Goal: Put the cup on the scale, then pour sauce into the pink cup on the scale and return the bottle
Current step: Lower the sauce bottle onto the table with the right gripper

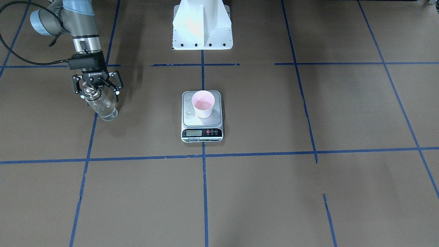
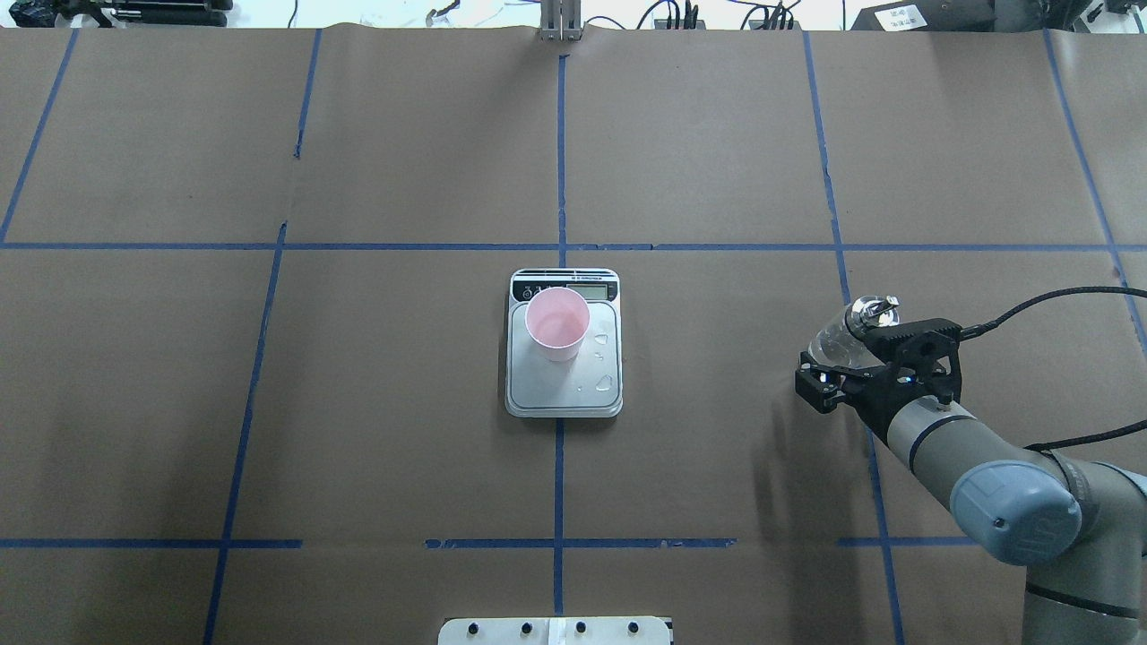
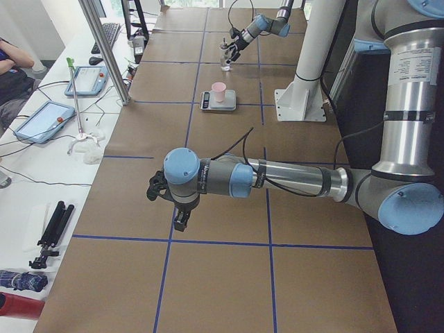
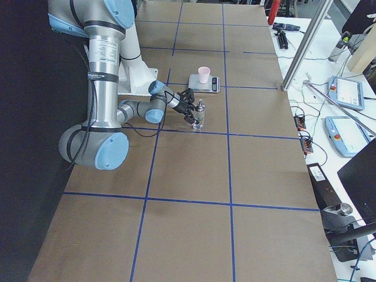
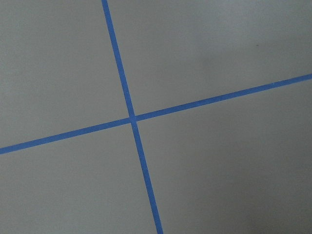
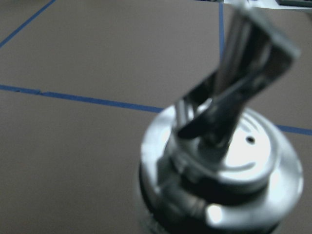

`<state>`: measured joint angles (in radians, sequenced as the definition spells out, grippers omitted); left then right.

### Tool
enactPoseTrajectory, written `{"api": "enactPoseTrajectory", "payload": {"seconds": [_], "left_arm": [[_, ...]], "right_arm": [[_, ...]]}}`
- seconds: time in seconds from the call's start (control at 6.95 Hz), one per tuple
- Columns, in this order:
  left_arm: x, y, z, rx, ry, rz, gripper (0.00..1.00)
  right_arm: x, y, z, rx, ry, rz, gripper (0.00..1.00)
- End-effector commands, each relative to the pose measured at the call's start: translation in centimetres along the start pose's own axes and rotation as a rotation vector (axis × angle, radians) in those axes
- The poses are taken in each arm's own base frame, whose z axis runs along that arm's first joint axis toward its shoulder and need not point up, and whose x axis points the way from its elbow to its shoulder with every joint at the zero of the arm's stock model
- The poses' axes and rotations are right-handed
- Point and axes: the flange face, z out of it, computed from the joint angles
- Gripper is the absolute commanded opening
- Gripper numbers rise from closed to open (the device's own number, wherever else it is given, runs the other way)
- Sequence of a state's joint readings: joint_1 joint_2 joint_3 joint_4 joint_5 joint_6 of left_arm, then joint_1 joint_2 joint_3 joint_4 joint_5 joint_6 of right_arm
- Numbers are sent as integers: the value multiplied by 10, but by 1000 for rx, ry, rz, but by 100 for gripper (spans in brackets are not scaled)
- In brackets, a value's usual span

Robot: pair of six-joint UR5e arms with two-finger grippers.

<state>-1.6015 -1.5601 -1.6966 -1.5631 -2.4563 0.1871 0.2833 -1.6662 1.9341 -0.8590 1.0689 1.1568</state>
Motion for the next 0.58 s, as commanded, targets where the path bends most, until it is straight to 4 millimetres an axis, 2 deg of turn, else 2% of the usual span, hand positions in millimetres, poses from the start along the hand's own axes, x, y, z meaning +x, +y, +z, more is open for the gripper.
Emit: {"api": "enactPoseTrajectory", "payload": {"seconds": [0.0, 0.14, 0.43], "left_arm": [[0, 0, 0, 0, 0, 0, 100], [0, 0, 0, 0, 0, 0, 100], [0, 1, 0, -1, 0, -1, 100]], "right_arm": [[5, 28, -5, -61, -6, -41, 100], [9, 32, -14, -88, -18, -46, 100], [26, 22, -47, -132, -43, -49, 100]]}}
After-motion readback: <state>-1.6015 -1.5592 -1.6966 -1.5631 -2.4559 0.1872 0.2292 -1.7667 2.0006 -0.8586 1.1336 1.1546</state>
